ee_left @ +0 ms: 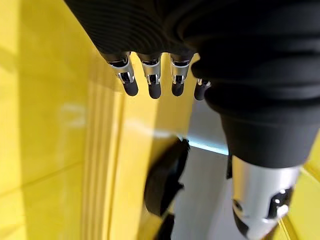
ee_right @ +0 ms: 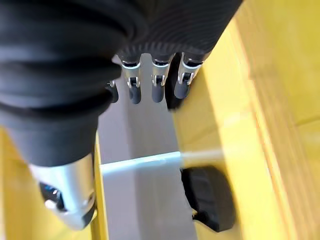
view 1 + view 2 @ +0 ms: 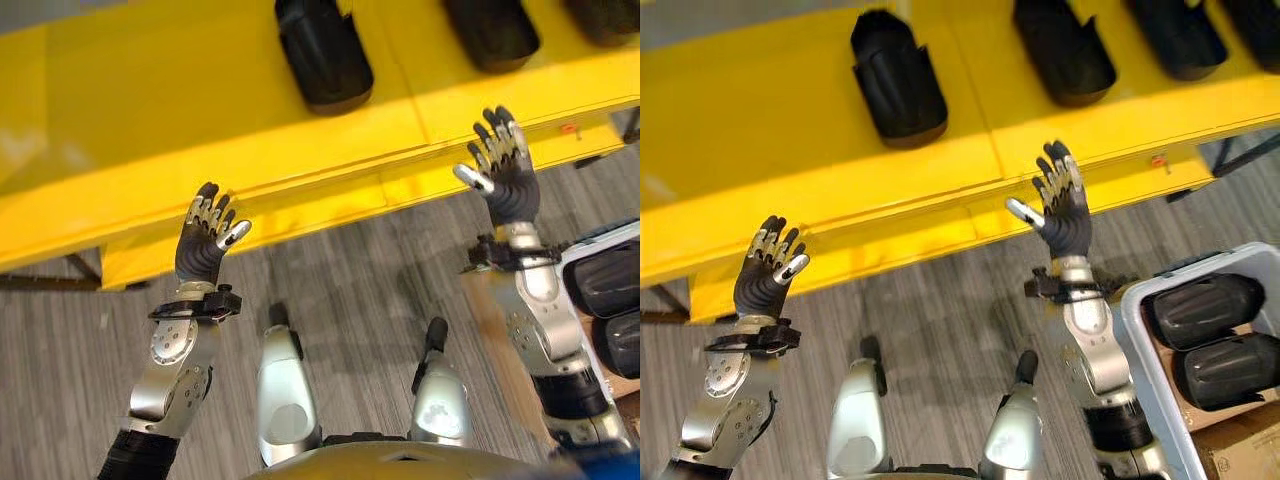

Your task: Move parts from the plastic box to the shelf.

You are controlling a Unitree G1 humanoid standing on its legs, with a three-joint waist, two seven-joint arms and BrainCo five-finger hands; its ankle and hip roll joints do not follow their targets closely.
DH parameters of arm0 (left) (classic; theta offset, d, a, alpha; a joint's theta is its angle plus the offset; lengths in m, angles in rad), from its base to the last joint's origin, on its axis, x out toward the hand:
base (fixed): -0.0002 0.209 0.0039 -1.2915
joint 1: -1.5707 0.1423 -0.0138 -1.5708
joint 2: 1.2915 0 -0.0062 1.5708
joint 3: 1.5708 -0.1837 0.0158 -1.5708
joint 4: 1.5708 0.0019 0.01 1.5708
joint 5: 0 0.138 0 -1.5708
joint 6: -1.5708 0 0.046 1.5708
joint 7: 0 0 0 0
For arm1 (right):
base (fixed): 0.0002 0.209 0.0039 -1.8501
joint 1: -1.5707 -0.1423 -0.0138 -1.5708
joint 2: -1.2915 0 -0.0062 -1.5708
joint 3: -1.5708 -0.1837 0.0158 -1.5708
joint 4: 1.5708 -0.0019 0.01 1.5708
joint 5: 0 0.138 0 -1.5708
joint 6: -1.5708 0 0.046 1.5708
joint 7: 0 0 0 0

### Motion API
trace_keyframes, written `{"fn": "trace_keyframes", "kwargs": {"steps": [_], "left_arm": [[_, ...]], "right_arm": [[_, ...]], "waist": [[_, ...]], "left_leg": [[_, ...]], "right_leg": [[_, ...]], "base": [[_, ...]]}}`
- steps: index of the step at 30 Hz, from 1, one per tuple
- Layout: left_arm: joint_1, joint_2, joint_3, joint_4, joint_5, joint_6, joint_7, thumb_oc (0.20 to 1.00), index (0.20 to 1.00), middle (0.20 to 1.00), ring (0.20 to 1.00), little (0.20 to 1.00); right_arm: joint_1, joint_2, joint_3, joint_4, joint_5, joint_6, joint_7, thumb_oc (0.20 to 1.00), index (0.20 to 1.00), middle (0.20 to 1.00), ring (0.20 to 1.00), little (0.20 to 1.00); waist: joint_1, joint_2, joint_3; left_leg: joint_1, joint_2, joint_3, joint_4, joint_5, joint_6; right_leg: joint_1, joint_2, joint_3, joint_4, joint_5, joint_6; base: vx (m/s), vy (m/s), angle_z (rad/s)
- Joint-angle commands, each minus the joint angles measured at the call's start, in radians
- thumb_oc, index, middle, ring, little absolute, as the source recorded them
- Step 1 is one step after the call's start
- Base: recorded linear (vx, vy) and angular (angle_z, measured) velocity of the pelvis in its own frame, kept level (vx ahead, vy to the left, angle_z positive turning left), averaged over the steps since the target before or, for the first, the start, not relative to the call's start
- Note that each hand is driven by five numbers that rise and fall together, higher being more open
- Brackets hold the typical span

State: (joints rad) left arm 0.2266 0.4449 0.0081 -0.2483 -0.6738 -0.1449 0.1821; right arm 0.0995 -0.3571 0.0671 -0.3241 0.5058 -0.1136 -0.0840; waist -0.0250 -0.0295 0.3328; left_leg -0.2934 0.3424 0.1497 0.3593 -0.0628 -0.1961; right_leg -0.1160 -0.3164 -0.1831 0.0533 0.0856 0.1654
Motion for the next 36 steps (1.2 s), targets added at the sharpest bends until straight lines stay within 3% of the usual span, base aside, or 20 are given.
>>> {"fn": "trace_keyframes", "kwargs": {"steps": [1, 6, 7, 9, 10, 16, 17, 18, 19, 21, 22, 23, 24, 25, 26, 28, 29, 36], "left_arm": [[0.041, -0.042, 0.033, 0.016, 0.071, -0.053, -0.058, 1.0, 1.0, 1.0, 1.0, 1.0], [0.061, -0.072, 0.027, 0.044, 0.085, -0.057, -0.07, 1.0, 1.0, 1.0, 1.0, 1.0], [0.057, -0.08, 0.019, 0.049, 0.083, -0.055, -0.069, 1.0, 1.0, 1.0, 1.0, 1.0], [0.058, -0.087, 0.015, 0.045, 0.093, -0.058, -0.065, 1.0, 1.0, 1.0, 1.0, 1.0], [0.052, -0.103, 0.005, 0.044, 0.098, -0.061, -0.061, 1.0, 1.0, 1.0, 1.0, 1.0], [0.055, -0.125, 0.003, 0.036, 0.109, -0.068, -0.076, 1.0, 1.0, 1.0, 1.0, 1.0], [0.05, -0.127, 0.001, 0.039, 0.108, -0.067, -0.077, 1.0, 1.0, 1.0, 1.0, 1.0], [0.054, -0.13, -0.002, 0.038, 0.098, -0.068, -0.088, 1.0, 1.0, 1.0, 1.0, 1.0], [0.053, -0.13, -0.002, 0.038, 0.098, -0.068, -0.088, 1.0, 1.0, 1.0, 1.0, 1.0], [0.05, -0.128, -0.011, 0.038, 0.093, -0.065, -0.1, 1.0, 1.0, 1.0, 1.0, 1.0], [0.05, -0.118, -0.013, 0.04, 0.092, -0.067, -0.108, 1.0, 1.0, 1.0, 1.0, 1.0], [0.05, -0.118, -0.013, 0.04, 0.091, -0.068, -0.108, 1.0, 1.0, 1.0, 1.0, 1.0], [0.049, -0.116, -0.013, 0.036, 0.101, -0.067, -0.11, 1.0, 1.0, 1.0, 1.0, 1.0], [0.053, -0.12, -0.016, 0.029, 0.118, -0.065, -0.11, 1.0, 1.0, 1.0, 1.0, 1.0], [0.054, -0.124, -0.015, 0.023, 0.125, -0.066, -0.108, 1.0, 1.0, 1.0, 1.0, 1.0], [0.065, -0.134, -0.016, 0.021, 0.127, -0.066, -0.105, 1.0, 1.0, 1.0, 1.0, 1.0], [0.068, -0.132, -0.016, 0.022, 0.131, -0.066, -0.112, 1.0, 1.0, 1.0, 1.0, 1.0], [0.072, -0.095, -0.019, 0.026, 0.111, -0.05, -0.124, 1.0, 1.0, 1.0, 1.0, 1.0]], "right_arm": [[0.098, -0.029, -0.121, -0.054, -0.016, -0.068, 0.089, 1.0, 1.0, 1.0, 1.0, 1.0], [0.104, -0.031, -0.114, -0.02, -0.03, -0.079, 0.091, 1.0, 1.0, 1.0, 1.0, 1.0], [0.086, -0.029, -0.093, 0.001, 0.012, -0.085, 0.087, 1.0, 1.0, 1.0, 1.0, 1.0], [0.065, -0.042, -0.082, -0.001, 0.002, -0.087, 0.086, 1.0, 1.0, 1.0, 1.0, 1.0], [0.027, -0.073, -0.067, -0.013, -0.018, -0.097, 0.087, 1.0, 1.0, 1.0, 1.0, 1.0], [-0.023, -0.15, -0.06, -0.014, -0.04, -0.099, 0.087, 1.0, 1.0, 1.0, 1.0, 1.0], [-0.019, -0.159, -0.065, -0.012, -0.042, -0.096, 0.089, 1.0, 1.0, 1.0, 1.0, 1.0], [0.006, -0.165, -0.072, -0.015, -0.03, -0.091, 0.102, 1.0, 1.0, 1.0, 1.0, 1.0], [0.006, -0.165, -0.073, -0.015, -0.03, -0.091, 0.102, 1.0, 1.0, 1.0, 1.0, 1.0], [0.041, -0.149, -0.089, -0.018, -0.009, -0.085, 0.111, 1.0, 1.0, 1.0, 1.0, 1.0], [0.062, -0.133, -0.089, -0.015, -0.004, -0.082, 0.12, 1.0, 1.0, 1.0, 1.0, 1.0], [0.062, -0.133, -0.089, -0.015, -0.005, -0.082, 0.12, 1.0, 1.0, 1.0, 1.0, 1.0], [0.055, -0.126, -0.077, -0.009, -0.013, -0.081, 0.12, 1.0, 1.0, 1.0, 1.0, 1.0], [0.041, -0.114, -0.052, 0.007, -0.014, -0.082, 0.127, 1.0, 1.0, 1.0, 1.0, 1.0], [0.031, -0.105, -0.039, 0.011, -0.016, -0.077, 0.132, 1.0, 1.0, 1.0, 1.0, 1.0], [0.012, -0.09, -0.016, 0.022, 0.005, -0.071, 0.148, 1.0, 1.0, 1.0, 1.0, 1.0], [0.019, -0.086, -0.017, 0.015, -0.002, -0.067, 0.159, 1.0, 1.0, 1.0, 1.0, 1.0], [0.04, -0.063, 0.018, 0.01, 0.035, -0.02, 0.193, 1.0, 1.0, 1.0, 1.0, 1.0]], "waist": [[-0.066, 0.054, -0.092], [-0.094, 0.09, -0.117], [-0.102, 0.102, -0.112], [-0.1, 0.113, -0.112], [-0.097, 0.117, -0.107], [-0.076, 0.123, -0.099], [-0.067, 0.121, -0.094], [-0.048, 0.115, -0.086], [-0.048, 0.119, -0.089], [-0.042, 0.099, -0.085], [-0.032, 0.088, -0.083], [-0.031, 0.089, -0.085], [-0.017, 0.083, -0.084], [0.004, 0.076, -0.084], [0.012, 0.074, -0.089], [0.017, 0.07, -0.096], [0.017, 0.067, -0.101], [0.012, 0.041, -0.137]], "left_leg": [[0.168, 0.048, 0.052, -0.297, 0.219, 0.021], [0.234, 0.097, 0.091, -0.329, 0.281, 0.004], [0.251, 0.12, 0.093, -0.342, 0.332, -0.004], [0.257, 0.138, 0.095, -0.354, 0.361, -0.005], [0.261, 0.151, 0.085, -0.369, 0.415, -0.009], [0.212, 0.148, 0.027, -0.322, 0.478, 0.003], [0.184, 0.122, -0.019, -0.28, 0.484, 0.014], [0.141, 0.04, -0.101, -0.24, 0.464, 0.04], [0.135, 0.043, -0.104, -0.24, 0.466, 0.041], [0.07, -0.089, -0.074, -0.182, 0.348, 0.08], [0.047, -0.176, -0.072, -0.149, 0.276, 0.098], [0.043, -0.176, -0.071, -0.15, 0.278, 0.099], [0.031, -0.248, -0.11, -0.14, 0.227, 0.108], [0.05, -0.364, -0.206, -0.172, 0.143, 0.123], [0.066, -0.395, -0.253, -0.203, 0.135, 0.129], [0.088, -0.433, -0.319, -0.229, 0.101, 0.173], [0.101, -0.43, -0.337, -0.254, 0.113, 0.182], [0.161, -0.416, -0.257, -0.332, 0.103, 0.221]], "right_leg": [[0.017, -0.009, 0.019, 0.147, -0.147, 0.036], [0.005, 0.042, 0.063, 0.198, -0.194, 0.008], [-0.018, 0.072, 0.084, 0.258, -0.227, -0.013], [-0.043, 0.098, 0.103, 0.283, -0.236, -0.027], [-0.08, 0.132, 0.13, 0.324, -0.26, -0.045], [-0.109, 0.186, 0.179, 0.291, -0.261, -0.087], [-0.1, 0.189, 0.185, 0.258, -0.249, -0.096], [-0.067, 0.193, 0.184, 0.181, -0.228, -0.109], [-0.069, 0.196, 0.182, 0.174, -0.221, -0.11], [-0.003, 0.189, 0.142, 0.097, -0.202, -0.125], [0.026, 0.185, 0.133, 0.047, -0.179, -0.122], [0.025, 0.186, 0.133, 0.043, -0.173, -0.121], [0.029, 0.188, 0.143, 0.023, -0.161, -0.118], [0.035, 0.21, 0.167, -0.001, -0.143, -0.113], [0.037, 0.223, 0.176, -0.011, -0.133, -0.107], [0.036, 0.237, 0.202, -0.003, -0.125, -0.099], [0.04, 0.248, 0.215, -0.009, -0.122, -0.098], [0.056, 0.237, 0.255, -0.049, -0.09, -0.077]], "base": [[0.03, -0.144, -0.46], [0.0, -0.105, -0.39], [-0.05, -0.196, -0.45], [-0.08, -0.18, -0.26], [-0.07, -0.142, -0.28], [-0.06, -0.188, -0.3], [-0.02, -0.247, -0.15], [-0.02, -0.168, -0.11], [0.02, -0.216, -0.29], [0.05, -0.252, -0.18], [0.03, -0.17, 0.32], [0.02, -0.087, 0.47], [0.05, -0.029, 0.17], [0.08, -0.042, -0.43], [0.1, -0.011, -0.52], [0.07, 0.036, -0.35], [0.06, 0.049, -0.6], [0.05, 0.075, -0.52]]}}
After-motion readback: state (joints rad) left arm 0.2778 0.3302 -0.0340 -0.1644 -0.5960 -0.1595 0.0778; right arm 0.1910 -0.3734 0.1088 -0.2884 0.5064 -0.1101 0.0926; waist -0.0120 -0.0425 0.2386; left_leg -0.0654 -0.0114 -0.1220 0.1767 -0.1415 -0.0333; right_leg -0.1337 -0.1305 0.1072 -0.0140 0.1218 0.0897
